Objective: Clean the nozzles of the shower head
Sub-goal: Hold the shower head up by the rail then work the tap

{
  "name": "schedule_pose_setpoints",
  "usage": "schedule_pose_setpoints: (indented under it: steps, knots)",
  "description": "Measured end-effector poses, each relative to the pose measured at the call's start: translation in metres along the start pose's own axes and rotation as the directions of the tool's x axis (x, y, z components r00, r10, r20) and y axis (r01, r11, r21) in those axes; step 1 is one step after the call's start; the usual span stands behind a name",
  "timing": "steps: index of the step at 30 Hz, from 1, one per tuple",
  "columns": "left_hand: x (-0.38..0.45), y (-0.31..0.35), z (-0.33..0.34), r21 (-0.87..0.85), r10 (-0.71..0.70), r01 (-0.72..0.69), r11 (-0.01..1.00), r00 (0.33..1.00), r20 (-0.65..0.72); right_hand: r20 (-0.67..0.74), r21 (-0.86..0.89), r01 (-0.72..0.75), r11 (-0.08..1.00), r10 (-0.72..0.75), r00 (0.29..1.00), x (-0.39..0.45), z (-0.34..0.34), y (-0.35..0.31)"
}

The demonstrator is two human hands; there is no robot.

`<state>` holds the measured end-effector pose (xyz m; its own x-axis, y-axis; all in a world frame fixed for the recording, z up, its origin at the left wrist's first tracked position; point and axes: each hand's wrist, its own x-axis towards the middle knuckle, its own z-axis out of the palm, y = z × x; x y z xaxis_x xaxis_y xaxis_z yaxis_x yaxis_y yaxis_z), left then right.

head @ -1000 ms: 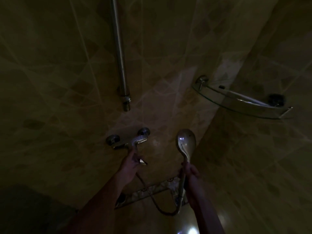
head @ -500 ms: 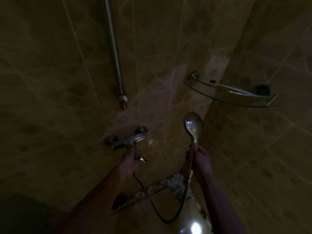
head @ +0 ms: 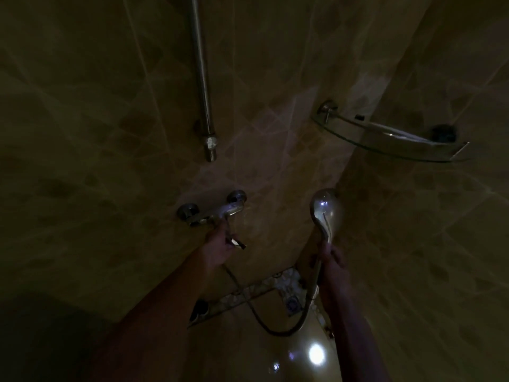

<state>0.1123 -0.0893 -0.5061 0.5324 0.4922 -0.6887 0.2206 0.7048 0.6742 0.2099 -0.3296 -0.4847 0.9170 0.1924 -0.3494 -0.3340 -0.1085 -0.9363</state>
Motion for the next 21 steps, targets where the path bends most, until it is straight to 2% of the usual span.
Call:
schedule_pose_setpoints:
  steps: [4, 5, 9, 12, 16, 21]
  knots:
    - [-0.008, -0.004, -0.003, 0.096, 0.063, -0.073, 0.993, 0.992, 0.107, 0.040, 0.019, 0.011, 1.000, -0.012, 0.999, -0.010, -0.004, -0.001]
    - [-0.015, -0.002, -0.002, 0.063, 0.021, -0.030, 0.998, 0.990, 0.137, 0.037, 0.020, 0.007, 1.000, -0.008, 0.999, -0.012, -0.005, -0.003]
    - [-0.023, 0.008, 0.003, 0.082, 0.006, -0.008, 0.997, 1.000, 0.017, 0.034, 0.010, -0.005, 1.000, 0.005, 0.999, -0.010, -0.008, -0.010]
    - [-0.014, 0.009, 0.007, -0.028, -0.040, 0.040, 0.999, 0.999, -0.020, 0.066, 0.045, -0.003, 0.999, 0.000, 0.998, -0.008, -0.011, -0.012]
    - [-0.001, 0.007, 0.013, -0.042, -0.008, 0.005, 0.999, 0.997, -0.072, 0.058, 0.085, -0.013, 0.996, 0.008, 0.998, -0.006, -0.014, -0.012]
    - [0.010, 0.002, 0.012, -0.054, 0.017, -0.023, 0.998, 0.994, -0.109, 0.091, 0.046, -0.006, 0.999, 0.002, 0.996, 0.000, -0.021, -0.008]
